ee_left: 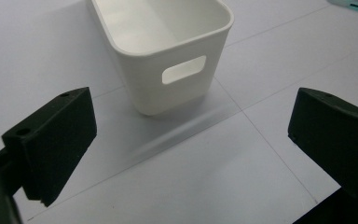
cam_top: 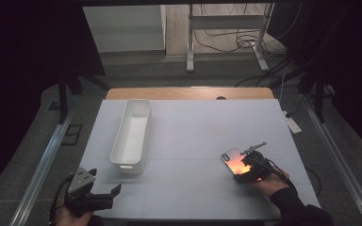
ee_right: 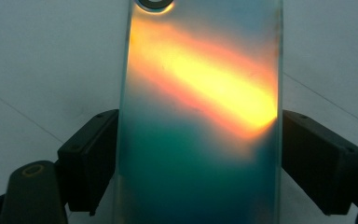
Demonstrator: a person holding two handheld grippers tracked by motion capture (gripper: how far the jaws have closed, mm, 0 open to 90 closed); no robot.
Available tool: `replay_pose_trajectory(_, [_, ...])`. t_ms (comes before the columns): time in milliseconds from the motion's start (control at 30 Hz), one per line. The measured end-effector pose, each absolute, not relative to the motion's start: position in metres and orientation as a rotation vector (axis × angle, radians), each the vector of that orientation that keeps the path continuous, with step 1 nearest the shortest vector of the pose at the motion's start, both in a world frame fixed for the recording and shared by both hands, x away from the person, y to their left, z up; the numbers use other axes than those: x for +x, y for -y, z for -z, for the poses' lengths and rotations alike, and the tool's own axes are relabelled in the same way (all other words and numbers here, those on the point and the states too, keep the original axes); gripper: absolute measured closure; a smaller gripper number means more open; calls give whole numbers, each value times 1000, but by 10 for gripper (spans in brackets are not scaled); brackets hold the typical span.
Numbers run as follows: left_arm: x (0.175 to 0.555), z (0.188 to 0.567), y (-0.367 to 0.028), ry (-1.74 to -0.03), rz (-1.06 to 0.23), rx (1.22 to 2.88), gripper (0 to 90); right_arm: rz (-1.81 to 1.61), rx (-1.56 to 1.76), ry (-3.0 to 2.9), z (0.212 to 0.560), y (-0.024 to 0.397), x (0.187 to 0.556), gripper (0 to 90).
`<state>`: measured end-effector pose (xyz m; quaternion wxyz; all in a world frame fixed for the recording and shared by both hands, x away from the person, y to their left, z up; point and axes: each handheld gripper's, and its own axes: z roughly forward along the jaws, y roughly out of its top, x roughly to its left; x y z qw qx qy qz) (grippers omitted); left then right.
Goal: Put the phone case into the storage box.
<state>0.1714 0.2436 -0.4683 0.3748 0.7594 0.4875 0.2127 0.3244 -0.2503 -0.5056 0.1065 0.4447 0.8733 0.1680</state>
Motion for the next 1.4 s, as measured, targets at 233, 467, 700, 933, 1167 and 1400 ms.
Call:
replay_pose_trajectory(233, [172,468,-244,-1263,-541,1941,0,-505,1304,-2577,505,251,324,169])
replay_pose_trajectory(467, [173,468,-242,-1261,-546,1963,0,-543,1297,-2575,503,252,323,170])
replay_pose_trajectory(700, [174,468,-242,-1241,-500,1981,0,-624,1261,-2560,496,253,321,169])
replay_pose_trajectory(933, [176,467,-244,-1229,-468,1976,0,-695,1236,-2531,487,256,317,170])
replay_pose_trajectory(1167, [180,466,-240,-1191,-414,1974,0,-761,1211,-2514,481,259,315,169])
replay_pose_trajectory(1400, [184,459,-232,-1126,-418,1972,0,-853,1193,-2495,472,261,314,169])
